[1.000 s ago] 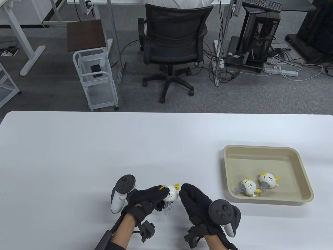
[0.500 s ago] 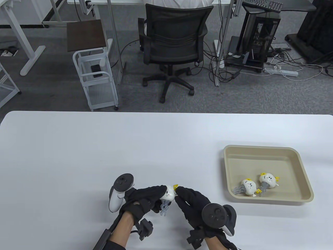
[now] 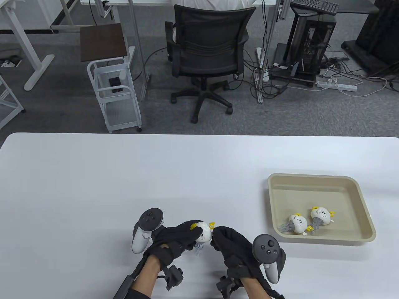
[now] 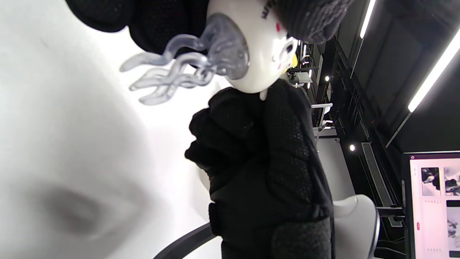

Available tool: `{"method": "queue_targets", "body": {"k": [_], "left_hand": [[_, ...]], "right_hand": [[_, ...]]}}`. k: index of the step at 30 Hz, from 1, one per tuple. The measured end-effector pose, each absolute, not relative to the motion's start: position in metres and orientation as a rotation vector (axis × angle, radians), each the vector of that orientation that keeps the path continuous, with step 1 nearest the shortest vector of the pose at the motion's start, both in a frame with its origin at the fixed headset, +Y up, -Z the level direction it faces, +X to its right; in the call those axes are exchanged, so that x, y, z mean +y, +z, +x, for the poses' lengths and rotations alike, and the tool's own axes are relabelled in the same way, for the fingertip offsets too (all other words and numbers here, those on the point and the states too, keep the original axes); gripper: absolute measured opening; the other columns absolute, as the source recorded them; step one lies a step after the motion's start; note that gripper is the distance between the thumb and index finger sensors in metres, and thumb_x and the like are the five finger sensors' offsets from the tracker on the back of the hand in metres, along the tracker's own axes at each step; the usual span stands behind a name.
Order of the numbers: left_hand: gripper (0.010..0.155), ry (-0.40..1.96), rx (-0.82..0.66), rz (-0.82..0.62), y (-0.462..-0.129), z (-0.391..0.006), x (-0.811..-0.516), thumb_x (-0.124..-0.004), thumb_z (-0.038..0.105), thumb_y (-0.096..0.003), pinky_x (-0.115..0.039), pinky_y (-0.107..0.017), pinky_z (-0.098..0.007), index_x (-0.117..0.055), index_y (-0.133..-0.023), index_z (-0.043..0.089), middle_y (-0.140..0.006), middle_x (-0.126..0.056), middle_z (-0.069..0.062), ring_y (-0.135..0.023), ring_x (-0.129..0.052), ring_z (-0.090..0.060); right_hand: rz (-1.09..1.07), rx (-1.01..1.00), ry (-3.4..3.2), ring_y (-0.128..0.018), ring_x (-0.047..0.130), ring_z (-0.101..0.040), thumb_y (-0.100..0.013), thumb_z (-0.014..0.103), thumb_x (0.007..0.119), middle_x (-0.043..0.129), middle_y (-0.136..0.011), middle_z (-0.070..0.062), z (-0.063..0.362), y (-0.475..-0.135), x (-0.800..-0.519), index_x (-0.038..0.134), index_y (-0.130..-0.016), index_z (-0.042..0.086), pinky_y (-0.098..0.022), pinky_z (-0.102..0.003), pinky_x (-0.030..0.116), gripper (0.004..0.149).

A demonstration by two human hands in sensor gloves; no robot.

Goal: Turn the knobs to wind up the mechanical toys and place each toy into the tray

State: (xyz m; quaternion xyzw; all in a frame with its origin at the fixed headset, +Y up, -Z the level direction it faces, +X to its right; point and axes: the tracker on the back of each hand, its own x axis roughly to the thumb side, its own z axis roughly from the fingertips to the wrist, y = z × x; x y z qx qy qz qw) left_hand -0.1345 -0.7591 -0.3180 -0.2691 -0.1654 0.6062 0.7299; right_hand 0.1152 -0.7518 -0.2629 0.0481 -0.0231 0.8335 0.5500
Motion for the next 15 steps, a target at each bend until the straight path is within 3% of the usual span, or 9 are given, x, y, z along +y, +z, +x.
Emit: {"method": "queue_targets", "body": {"k": [3,6,15], "left_hand": [[0.076,1.350,-0.312,-0.577,-0.318,-0.138,-0.760,-0.068,0.055,-0.0563,-0.075,-0.057,-0.057,-0.067,-0.105,-0.004,-0.092,-0.087,-0.017,-0.071,-0.089,-0.037],[0.077,1.337,-0.280,-0.608,-0.319,-0.141,-0.764,-0.067,0.056,-0.0563,-0.077,-0.054,-0.056,-0.069,-0.102,-0.005,-0.088,-0.090,-0.016,-0.067,-0.091,-0.036],[0.077,1.338,-0.261,-0.632,-0.320,-0.141,-0.767,-0.067,0.057,-0.0562,-0.079,-0.052,-0.055,-0.072,-0.099,-0.007,-0.083,-0.093,-0.016,-0.063,-0.094,-0.035]], "right_hand": [[0.186,-0.160,2.074,-0.070,0.091,-0.036,-0.066,0.042,0.079,0.087,-0.088,-0.015,0.113,-0.258,-0.744,0.074,-0.099,0.007,-0.057,-0.044,0.080,0.048],[0.308,-0.234,2.199,-0.075,0.088,-0.036,-0.066,0.041,0.079,0.082,-0.095,-0.016,0.108,-0.256,-0.739,0.070,-0.103,0.011,-0.061,-0.045,0.078,0.048],[0.421,-0.293,2.336,-0.074,0.090,-0.033,-0.065,0.038,0.080,0.085,-0.093,-0.012,0.101,-0.254,-0.736,0.073,-0.100,0.015,-0.060,-0.042,0.079,0.043]]}}
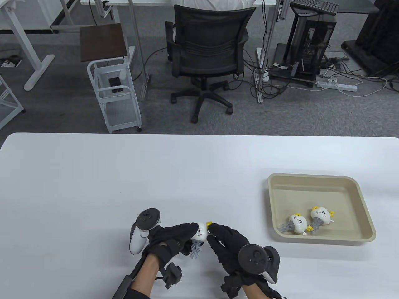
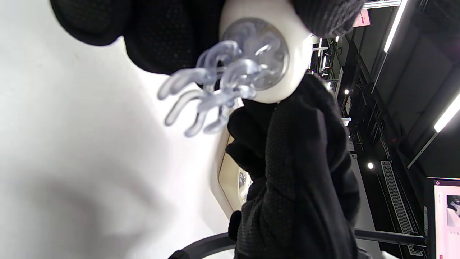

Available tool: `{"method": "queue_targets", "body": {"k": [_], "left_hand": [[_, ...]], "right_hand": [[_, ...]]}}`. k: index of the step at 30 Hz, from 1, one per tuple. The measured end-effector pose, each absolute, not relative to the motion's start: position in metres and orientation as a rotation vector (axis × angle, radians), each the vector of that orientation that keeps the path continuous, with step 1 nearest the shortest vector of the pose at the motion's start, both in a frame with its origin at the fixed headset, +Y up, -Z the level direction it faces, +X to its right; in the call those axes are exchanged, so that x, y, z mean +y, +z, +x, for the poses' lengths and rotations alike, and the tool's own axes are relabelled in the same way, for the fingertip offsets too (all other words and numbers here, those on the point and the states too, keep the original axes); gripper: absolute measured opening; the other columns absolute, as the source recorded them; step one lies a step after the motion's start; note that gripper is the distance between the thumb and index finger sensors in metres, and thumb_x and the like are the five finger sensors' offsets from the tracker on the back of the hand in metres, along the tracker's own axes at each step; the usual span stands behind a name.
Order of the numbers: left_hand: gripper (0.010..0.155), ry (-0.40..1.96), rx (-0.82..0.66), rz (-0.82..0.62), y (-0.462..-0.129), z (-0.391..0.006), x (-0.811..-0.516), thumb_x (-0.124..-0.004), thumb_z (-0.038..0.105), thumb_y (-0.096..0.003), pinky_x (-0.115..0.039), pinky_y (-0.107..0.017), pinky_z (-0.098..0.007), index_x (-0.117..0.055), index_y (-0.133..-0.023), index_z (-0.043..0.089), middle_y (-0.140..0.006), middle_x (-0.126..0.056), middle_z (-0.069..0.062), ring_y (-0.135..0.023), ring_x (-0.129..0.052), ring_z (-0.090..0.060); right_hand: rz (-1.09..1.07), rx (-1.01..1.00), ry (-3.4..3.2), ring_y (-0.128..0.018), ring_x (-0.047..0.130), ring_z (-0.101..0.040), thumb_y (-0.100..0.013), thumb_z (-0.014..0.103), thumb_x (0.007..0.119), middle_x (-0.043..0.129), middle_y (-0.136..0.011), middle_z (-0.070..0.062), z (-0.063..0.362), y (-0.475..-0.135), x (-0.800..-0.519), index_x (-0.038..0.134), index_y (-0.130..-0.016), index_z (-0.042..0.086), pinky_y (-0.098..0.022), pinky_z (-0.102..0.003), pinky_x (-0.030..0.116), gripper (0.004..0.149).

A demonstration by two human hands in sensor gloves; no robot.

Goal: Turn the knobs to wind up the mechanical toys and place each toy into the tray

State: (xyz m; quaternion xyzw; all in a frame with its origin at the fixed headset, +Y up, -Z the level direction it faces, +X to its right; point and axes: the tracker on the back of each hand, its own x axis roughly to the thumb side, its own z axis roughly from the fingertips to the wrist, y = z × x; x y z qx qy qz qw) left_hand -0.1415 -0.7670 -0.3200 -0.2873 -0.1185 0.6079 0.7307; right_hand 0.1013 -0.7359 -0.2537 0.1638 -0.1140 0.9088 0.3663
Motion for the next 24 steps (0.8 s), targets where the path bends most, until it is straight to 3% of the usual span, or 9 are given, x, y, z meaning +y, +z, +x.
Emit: {"method": "queue_targets", "body": {"k": [13,18,21,24], "left_hand": [[0.076,1.330,-0.348,-0.601,-0.319,-0.135,-0.764,-0.069,0.054,-0.0560,-0.076,-0.055,-0.057,-0.069,-0.102,-0.006,-0.088,-0.089,-0.017,-0.068,-0.091,-0.038],[0.074,1.315,-0.371,-0.586,-0.319,-0.135,-0.763,-0.072,0.052,-0.0556,-0.074,-0.058,-0.058,-0.067,-0.105,-0.002,-0.093,-0.086,-0.017,-0.072,-0.087,-0.039],[0.074,1.297,-0.367,-0.584,-0.319,-0.135,-0.762,-0.071,0.052,-0.0558,-0.074,-0.058,-0.058,-0.067,-0.105,-0.002,-0.093,-0.086,-0.017,-0.072,-0.087,-0.039],[0.075,1.329,-0.341,-0.575,-0.318,-0.137,-0.762,-0.069,0.054,-0.0561,-0.075,-0.057,-0.056,-0.068,-0.104,-0.003,-0.091,-0.088,-0.016,-0.070,-0.089,-0.037]], "right_hand": [[0.211,-0.174,2.142,-0.059,0.096,-0.028,-0.067,0.039,0.075,0.092,-0.077,-0.009,0.111,-0.259,-0.746,0.079,-0.089,0.007,-0.049,-0.038,0.084,0.039],[0.092,0.004,1.938,-0.051,0.097,-0.027,-0.066,0.038,0.076,0.094,-0.069,-0.010,0.113,-0.264,-0.757,0.083,-0.084,0.003,-0.043,-0.037,0.085,0.039],[0.085,0.016,1.938,-0.053,0.097,-0.028,-0.067,0.038,0.077,0.094,-0.070,-0.011,0.113,-0.264,-0.758,0.083,-0.084,0.004,-0.044,-0.038,0.084,0.039],[0.141,-0.087,2.039,-0.062,0.094,-0.032,-0.067,0.042,0.074,0.091,-0.080,-0.014,0.114,-0.261,-0.752,0.078,-0.092,0.004,-0.051,-0.041,0.082,0.045]]}}
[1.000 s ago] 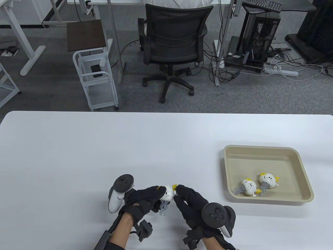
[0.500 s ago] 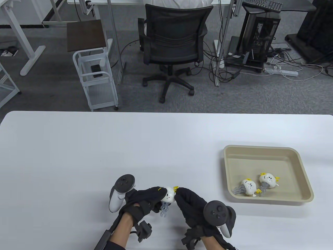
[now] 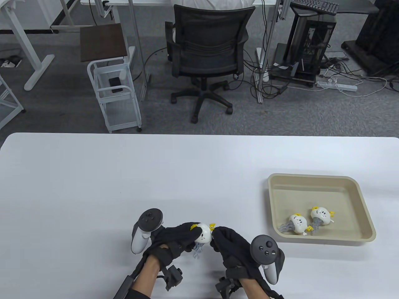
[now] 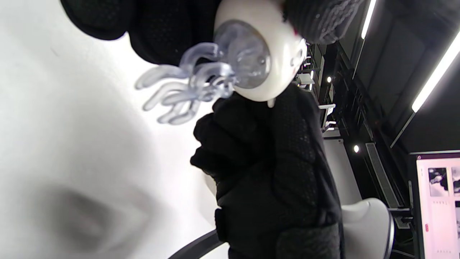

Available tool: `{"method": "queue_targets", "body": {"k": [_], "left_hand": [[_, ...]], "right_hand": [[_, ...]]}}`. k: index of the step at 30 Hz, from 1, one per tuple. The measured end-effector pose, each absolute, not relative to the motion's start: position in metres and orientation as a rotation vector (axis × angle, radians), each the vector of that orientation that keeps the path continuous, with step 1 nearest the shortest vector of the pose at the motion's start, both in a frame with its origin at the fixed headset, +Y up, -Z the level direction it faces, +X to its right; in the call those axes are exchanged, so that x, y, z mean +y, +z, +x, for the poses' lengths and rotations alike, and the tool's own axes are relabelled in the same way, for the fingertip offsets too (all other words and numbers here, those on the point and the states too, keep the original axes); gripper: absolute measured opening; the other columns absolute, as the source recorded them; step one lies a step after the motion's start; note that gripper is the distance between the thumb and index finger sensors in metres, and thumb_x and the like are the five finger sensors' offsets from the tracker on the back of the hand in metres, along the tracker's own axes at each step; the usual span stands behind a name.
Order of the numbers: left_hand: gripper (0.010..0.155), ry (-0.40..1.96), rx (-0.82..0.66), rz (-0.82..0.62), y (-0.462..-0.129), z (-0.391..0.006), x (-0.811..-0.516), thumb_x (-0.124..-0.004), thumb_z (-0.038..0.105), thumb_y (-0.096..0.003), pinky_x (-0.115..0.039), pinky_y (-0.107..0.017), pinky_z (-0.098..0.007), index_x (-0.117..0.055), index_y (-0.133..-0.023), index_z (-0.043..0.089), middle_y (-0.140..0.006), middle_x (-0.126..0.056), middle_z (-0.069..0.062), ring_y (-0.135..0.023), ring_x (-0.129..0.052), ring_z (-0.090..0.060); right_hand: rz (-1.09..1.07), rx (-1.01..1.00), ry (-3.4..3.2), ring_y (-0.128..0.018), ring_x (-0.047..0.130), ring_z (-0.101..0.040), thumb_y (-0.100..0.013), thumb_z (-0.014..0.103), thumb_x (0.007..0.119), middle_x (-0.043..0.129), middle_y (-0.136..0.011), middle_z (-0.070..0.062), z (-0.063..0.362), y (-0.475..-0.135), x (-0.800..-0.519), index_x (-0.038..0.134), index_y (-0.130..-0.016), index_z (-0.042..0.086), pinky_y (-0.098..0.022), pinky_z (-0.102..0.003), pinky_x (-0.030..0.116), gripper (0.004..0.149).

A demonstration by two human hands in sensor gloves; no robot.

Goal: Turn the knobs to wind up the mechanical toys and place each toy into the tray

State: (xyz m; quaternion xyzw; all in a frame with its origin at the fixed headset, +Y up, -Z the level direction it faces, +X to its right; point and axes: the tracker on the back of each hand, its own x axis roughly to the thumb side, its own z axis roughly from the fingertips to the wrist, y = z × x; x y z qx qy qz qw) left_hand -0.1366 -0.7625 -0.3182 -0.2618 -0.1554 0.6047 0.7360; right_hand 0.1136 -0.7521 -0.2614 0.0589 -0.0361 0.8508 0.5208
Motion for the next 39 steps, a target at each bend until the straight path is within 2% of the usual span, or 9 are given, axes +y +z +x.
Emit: {"method": "queue_targets", "body": {"k": [6,13,17,24,28,30,35,37,39], "left_hand": [[0.076,1.342,-0.285,-0.575,-0.320,-0.143,-0.764,-0.068,0.057,-0.0560,-0.079,-0.053,-0.055,-0.072,-0.100,-0.005,-0.084,-0.093,-0.015,-0.064,-0.093,-0.035],[0.077,1.369,-0.262,-0.608,-0.321,-0.145,-0.767,-0.067,0.057,-0.0559,-0.080,-0.050,-0.054,-0.075,-0.097,-0.007,-0.080,-0.096,-0.015,-0.060,-0.096,-0.034],[0.076,1.370,-0.272,-0.607,-0.320,-0.142,-0.764,-0.068,0.056,-0.0558,-0.080,-0.050,-0.054,-0.075,-0.097,-0.007,-0.081,-0.096,-0.015,-0.061,-0.096,-0.034],[0.074,1.327,-0.347,-0.554,-0.319,-0.136,-0.754,-0.071,0.052,-0.0558,-0.077,-0.056,-0.057,-0.069,-0.104,-0.004,-0.091,-0.089,-0.017,-0.070,-0.091,-0.039],[0.073,1.280,-0.342,-0.518,-0.318,-0.136,-0.749,-0.072,0.052,-0.0555,-0.078,-0.055,-0.057,-0.070,-0.103,-0.004,-0.091,-0.091,-0.017,-0.069,-0.093,-0.038],[0.073,1.274,-0.336,-0.497,-0.318,-0.137,-0.747,-0.072,0.053,-0.0554,-0.079,-0.055,-0.056,-0.071,-0.103,-0.004,-0.090,-0.092,-0.016,-0.068,-0.094,-0.037],[0.074,1.270,-0.325,-0.489,-0.318,-0.139,-0.748,-0.071,0.054,-0.0555,-0.080,-0.053,-0.055,-0.073,-0.101,-0.005,-0.087,-0.094,-0.016,-0.066,-0.096,-0.036],[0.074,1.242,-0.336,-0.487,-0.316,-0.137,-0.748,-0.071,0.054,-0.0554,-0.081,-0.053,-0.055,-0.074,-0.100,-0.005,-0.087,-0.095,-0.016,-0.066,-0.097,-0.035],[0.074,1.234,-0.345,-0.494,-0.313,-0.134,-0.748,-0.070,0.054,-0.0554,-0.081,-0.053,-0.055,-0.075,-0.099,-0.005,-0.086,-0.095,-0.016,-0.065,-0.097,-0.035]], "right_hand": [[0.392,-0.284,2.275,-0.075,0.088,-0.036,-0.066,0.041,0.077,0.082,-0.094,-0.016,0.112,-0.258,-0.732,0.069,-0.103,0.010,-0.060,-0.044,0.078,0.049],[0.520,-0.373,2.430,-0.075,0.089,-0.033,-0.064,0.038,0.081,0.084,-0.094,-0.012,0.100,-0.253,-0.728,0.072,-0.101,0.016,-0.060,-0.042,0.079,0.044],[0.476,-0.411,2.413,-0.069,0.093,-0.030,-0.064,0.038,0.081,0.090,-0.086,-0.010,0.103,-0.253,-0.727,0.078,-0.095,0.012,-0.056,-0.040,0.082,0.041],[0.207,-0.140,2.044,-0.057,0.097,-0.028,-0.065,0.038,0.079,0.095,-0.074,-0.011,0.116,-0.264,-0.745,0.084,-0.086,0.005,-0.048,-0.038,0.084,0.039],[0.194,-0.117,2.028,-0.057,0.097,-0.028,-0.066,0.038,0.078,0.094,-0.074,-0.011,0.118,-0.265,-0.746,0.083,-0.087,0.006,-0.048,-0.038,0.084,0.039],[0.199,-0.105,2.020,-0.063,0.095,-0.032,-0.067,0.042,0.075,0.092,-0.080,-0.013,0.118,-0.264,-0.747,0.080,-0.092,0.005,-0.052,-0.040,0.083,0.045],[0.251,0.050,1.959,-0.082,0.080,-0.046,-0.063,0.057,0.075,0.070,-0.102,-0.028,0.110,-0.264,-0.751,0.052,-0.112,-0.004,-0.063,-0.050,0.074,0.081],[0.260,0.093,1.939,-0.084,0.078,-0.047,-0.062,0.058,0.076,0.067,-0.104,-0.028,0.103,-0.263,-0.753,0.050,-0.113,-0.004,-0.064,-0.051,0.073,0.084],[0.259,0.074,1.960,-0.083,0.079,-0.044,-0.062,0.055,0.078,0.071,-0.102,-0.025,0.097,-0.262,-0.752,0.053,-0.111,-0.002,-0.064,-0.049,0.074,0.080]]}}
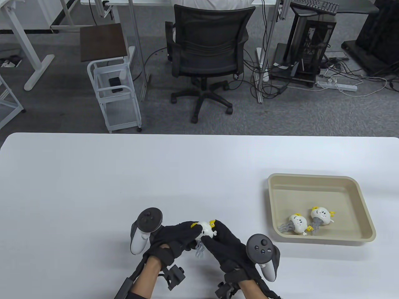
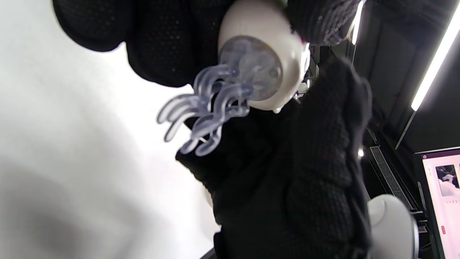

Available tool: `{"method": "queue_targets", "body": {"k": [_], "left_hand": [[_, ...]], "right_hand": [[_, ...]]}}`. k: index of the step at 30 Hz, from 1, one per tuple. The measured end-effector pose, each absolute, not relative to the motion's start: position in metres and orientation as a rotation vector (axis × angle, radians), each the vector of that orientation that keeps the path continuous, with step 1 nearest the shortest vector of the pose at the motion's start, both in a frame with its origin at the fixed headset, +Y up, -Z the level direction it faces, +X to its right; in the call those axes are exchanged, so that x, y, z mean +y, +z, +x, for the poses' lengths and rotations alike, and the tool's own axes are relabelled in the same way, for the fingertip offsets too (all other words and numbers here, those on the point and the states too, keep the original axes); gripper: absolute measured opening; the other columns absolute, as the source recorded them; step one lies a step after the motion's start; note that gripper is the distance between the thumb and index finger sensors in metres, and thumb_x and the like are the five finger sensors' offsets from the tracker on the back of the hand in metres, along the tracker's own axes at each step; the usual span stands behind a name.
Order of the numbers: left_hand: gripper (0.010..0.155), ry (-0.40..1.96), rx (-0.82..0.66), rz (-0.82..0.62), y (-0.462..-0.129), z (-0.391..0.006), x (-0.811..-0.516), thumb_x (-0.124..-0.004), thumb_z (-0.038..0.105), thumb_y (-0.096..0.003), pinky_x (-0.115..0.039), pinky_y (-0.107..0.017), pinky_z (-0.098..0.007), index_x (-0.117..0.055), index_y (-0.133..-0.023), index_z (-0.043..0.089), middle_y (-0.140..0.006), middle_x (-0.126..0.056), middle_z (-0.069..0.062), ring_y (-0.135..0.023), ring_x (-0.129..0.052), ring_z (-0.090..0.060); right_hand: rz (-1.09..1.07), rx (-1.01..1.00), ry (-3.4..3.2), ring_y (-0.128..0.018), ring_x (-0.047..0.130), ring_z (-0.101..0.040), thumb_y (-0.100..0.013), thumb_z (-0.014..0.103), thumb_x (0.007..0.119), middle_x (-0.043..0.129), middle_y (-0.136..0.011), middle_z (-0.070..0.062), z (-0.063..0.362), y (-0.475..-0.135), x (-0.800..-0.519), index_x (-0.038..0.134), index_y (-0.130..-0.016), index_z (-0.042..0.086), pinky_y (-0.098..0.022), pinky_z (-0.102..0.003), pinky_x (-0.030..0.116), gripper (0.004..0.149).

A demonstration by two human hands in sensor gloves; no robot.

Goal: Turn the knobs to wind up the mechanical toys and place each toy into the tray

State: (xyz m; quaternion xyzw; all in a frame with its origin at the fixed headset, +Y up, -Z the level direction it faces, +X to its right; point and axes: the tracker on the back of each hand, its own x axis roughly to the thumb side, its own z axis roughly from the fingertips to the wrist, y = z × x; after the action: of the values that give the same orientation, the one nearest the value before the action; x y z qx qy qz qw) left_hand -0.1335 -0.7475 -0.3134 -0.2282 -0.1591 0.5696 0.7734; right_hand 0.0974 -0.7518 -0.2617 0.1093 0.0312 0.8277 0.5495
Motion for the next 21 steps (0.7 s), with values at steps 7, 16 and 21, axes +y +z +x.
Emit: {"method": "queue_targets", "body": {"k": [7,16,21], "left_hand": [[0.073,1.152,-0.363,-0.470,-0.307,-0.129,-0.739,-0.062,0.057,-0.0574,-0.078,-0.055,-0.057,-0.071,-0.104,0.002,-0.087,-0.094,-0.013,-0.069,-0.094,-0.037],[0.093,0.381,-0.459,-0.385,-0.304,-0.135,-0.733,-0.050,0.075,-0.0531,-0.018,-0.064,-0.084,-0.012,-0.121,0.024,-0.119,-0.003,-0.028,-0.105,0.001,-0.062],[0.099,0.355,-0.390,-0.409,-0.310,-0.149,-0.742,-0.050,0.077,-0.0518,-0.007,-0.059,-0.083,0.003,-0.116,0.024,-0.111,0.013,-0.028,-0.093,0.020,-0.061]], "right_hand": [[0.224,0.037,1.862,-0.080,0.082,-0.042,-0.061,0.047,0.085,0.074,-0.098,-0.025,0.101,-0.261,-0.746,0.058,-0.108,-0.004,-0.064,-0.048,0.074,0.075],[0.133,0.020,1.807,-0.077,0.086,-0.042,-0.062,0.047,0.087,0.078,-0.095,-0.026,0.140,-0.291,-0.725,0.061,-0.107,-0.006,-0.062,-0.048,0.077,0.074],[0.023,-0.054,2.037,-0.078,0.086,-0.042,-0.062,0.046,0.087,0.078,-0.097,-0.026,0.207,-0.348,-0.658,0.058,-0.109,-0.005,-0.063,-0.048,0.076,0.076]]}}
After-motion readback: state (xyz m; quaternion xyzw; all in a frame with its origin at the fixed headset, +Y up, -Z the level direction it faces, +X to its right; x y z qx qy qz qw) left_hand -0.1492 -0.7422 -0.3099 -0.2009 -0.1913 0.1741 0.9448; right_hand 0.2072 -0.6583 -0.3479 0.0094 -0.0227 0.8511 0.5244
